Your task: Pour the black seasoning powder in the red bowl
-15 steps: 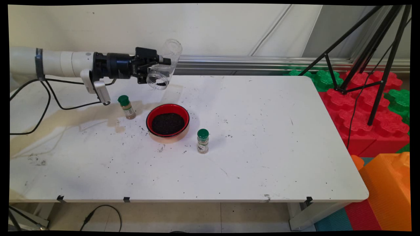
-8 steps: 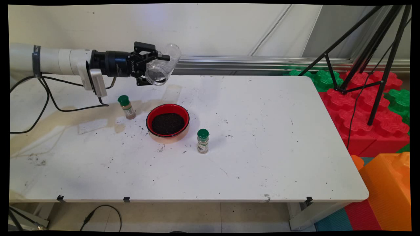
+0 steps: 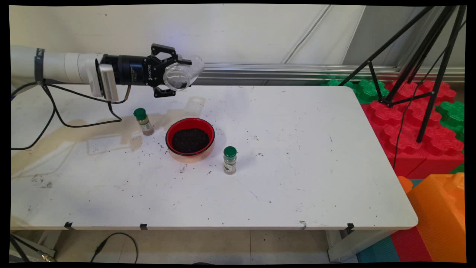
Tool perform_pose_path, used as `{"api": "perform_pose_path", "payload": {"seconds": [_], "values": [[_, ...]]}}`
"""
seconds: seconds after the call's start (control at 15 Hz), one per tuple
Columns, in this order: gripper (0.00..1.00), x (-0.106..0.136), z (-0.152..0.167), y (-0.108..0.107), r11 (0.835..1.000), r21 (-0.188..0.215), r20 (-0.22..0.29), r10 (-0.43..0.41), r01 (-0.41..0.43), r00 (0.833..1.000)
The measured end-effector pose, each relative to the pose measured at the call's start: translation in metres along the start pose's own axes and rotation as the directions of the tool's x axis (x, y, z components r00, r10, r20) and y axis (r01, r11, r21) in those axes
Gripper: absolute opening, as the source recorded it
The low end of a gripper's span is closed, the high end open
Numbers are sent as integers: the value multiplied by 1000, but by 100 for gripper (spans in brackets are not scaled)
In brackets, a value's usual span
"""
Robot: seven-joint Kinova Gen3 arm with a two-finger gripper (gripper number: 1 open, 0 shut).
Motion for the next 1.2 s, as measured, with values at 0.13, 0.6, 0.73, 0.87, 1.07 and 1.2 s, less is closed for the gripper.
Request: {"api": "perform_pose_path", "payload": {"seconds": [0.13, 0.6, 0.73, 0.87, 1.07, 1.2], "values": [[0, 0, 0, -1, 998, -3, -1, -61, 61, 998], [0, -2, -1, -4, 945, -27, -2, -326, 325, 946], [0, -3, -2, -5, 914, -32, 2, -404, 404, 915], [0, -4, -2, -6, 888, -33, 8, -459, 459, 888], [0, -7, -1, -8, 824, -28, 25, -565, 566, 825], [0, -9, 0, -11, 770, -23, 36, -636, 637, 771]]}}
